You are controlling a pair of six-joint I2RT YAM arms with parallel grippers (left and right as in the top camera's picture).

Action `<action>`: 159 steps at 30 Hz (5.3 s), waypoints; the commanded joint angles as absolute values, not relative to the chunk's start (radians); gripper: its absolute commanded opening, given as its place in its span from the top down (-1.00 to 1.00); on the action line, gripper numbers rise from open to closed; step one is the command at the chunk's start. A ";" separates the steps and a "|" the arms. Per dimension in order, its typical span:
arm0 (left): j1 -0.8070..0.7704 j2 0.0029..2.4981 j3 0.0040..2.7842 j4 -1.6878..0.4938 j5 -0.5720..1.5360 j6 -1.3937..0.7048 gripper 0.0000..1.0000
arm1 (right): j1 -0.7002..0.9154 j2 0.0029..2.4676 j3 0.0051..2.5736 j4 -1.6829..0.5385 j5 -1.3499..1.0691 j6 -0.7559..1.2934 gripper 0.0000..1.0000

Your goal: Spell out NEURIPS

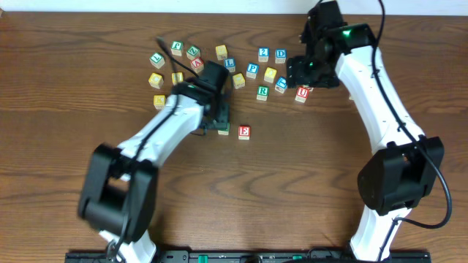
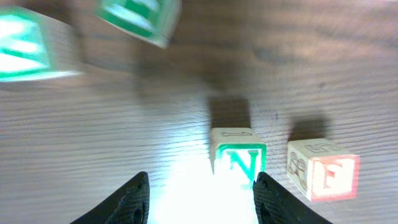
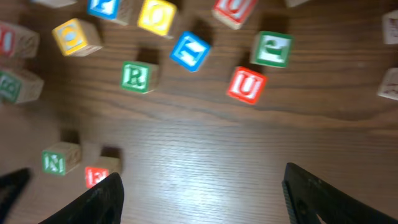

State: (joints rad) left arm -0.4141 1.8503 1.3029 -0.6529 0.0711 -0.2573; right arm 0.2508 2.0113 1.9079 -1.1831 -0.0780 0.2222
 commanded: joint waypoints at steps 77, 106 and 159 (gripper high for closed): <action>-0.345 1.962 1.308 -0.709 0.202 -0.293 0.28 | 0.519 2.069 1.370 -0.613 -0.299 0.471 0.64; -0.340 1.962 1.308 -0.713 0.194 -0.191 0.28 | 0.516 2.046 1.400 -0.696 -0.260 0.413 0.72; -0.339 1.962 1.308 -0.709 0.194 -0.191 0.28 | 0.589 2.046 1.400 -0.585 -0.299 0.359 0.98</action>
